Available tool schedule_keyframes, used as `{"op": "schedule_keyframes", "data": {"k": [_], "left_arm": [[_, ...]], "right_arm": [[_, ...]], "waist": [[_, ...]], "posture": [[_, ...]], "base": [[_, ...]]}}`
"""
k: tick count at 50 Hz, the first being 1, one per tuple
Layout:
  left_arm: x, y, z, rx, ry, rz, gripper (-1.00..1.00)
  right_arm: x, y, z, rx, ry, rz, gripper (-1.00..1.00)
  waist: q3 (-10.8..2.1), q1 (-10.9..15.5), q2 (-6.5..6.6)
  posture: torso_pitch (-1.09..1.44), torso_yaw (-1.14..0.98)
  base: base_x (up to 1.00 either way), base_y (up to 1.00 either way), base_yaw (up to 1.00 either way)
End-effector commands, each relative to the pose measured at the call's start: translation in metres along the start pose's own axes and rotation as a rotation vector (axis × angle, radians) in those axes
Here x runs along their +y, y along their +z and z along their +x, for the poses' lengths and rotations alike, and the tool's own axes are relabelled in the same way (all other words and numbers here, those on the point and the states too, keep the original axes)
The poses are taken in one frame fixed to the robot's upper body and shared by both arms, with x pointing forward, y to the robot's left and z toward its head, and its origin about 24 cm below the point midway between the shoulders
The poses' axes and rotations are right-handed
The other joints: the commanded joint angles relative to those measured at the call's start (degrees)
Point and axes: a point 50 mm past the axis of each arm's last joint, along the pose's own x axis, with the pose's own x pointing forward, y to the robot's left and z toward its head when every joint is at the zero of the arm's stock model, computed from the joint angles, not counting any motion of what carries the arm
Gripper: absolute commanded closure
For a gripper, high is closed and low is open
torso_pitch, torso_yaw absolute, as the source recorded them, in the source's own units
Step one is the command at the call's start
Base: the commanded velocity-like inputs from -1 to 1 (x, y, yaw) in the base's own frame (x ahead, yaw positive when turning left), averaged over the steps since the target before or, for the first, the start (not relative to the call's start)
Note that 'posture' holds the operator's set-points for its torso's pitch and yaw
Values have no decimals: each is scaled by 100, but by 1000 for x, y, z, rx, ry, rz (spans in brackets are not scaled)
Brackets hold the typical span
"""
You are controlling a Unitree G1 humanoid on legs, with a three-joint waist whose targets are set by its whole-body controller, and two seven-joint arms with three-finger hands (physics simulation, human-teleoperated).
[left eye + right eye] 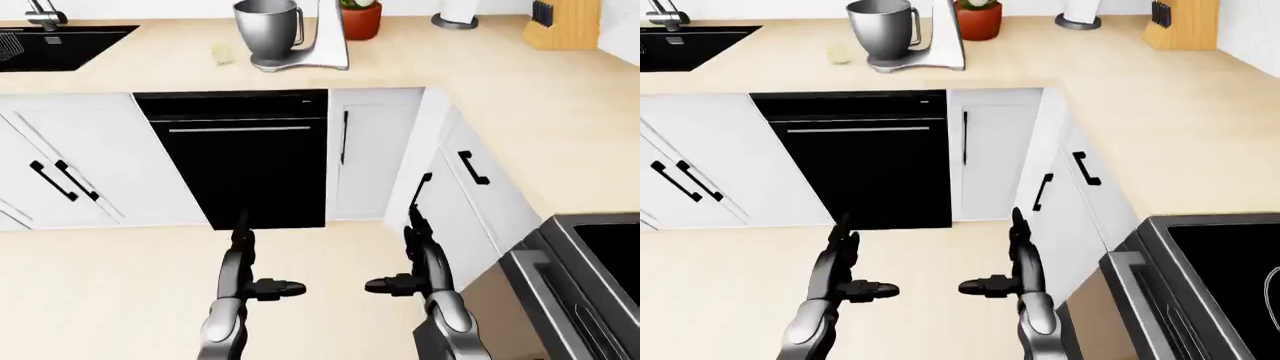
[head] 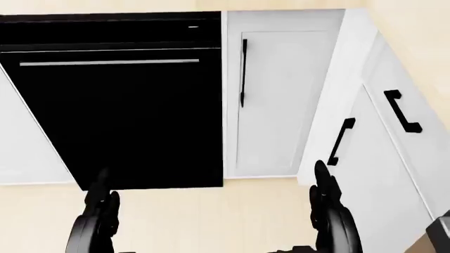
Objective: Place the cheese in the stand mixer bowl.
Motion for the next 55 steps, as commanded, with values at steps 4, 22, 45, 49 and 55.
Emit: {"op": "schedule_keyframes", "data": {"k": [4,22,45,49,55], "left_arm": [[-1,35,2,-176,-9,3,-100],[-1,54,-2,-225,-7,14,-100],[11,129,-30,-383,30,29,-100],[12,134,-32,-394,32,30,-100],[12,135,-33,-396,30,29,-100]], "right_arm": [[1,38,1,-178,0,-8,-97],[4,61,0,-239,4,-35,-97],[2,121,-20,-436,-30,-151,-97],[0,122,-19,-430,-61,-163,-97],[2,122,-17,-420,-66,-169,-96]], "waist": [[-299,45,-8],[-514,47,-20],[-452,39,4],[-448,37,12],[-392,-14,-74]], "posture": [[0,0],[0,0],[0,0],[0,0],[0,0]], "base": [[0,0,0],[0,0,0],[0,0,0],[0,0,0],[0,25,0]]}}
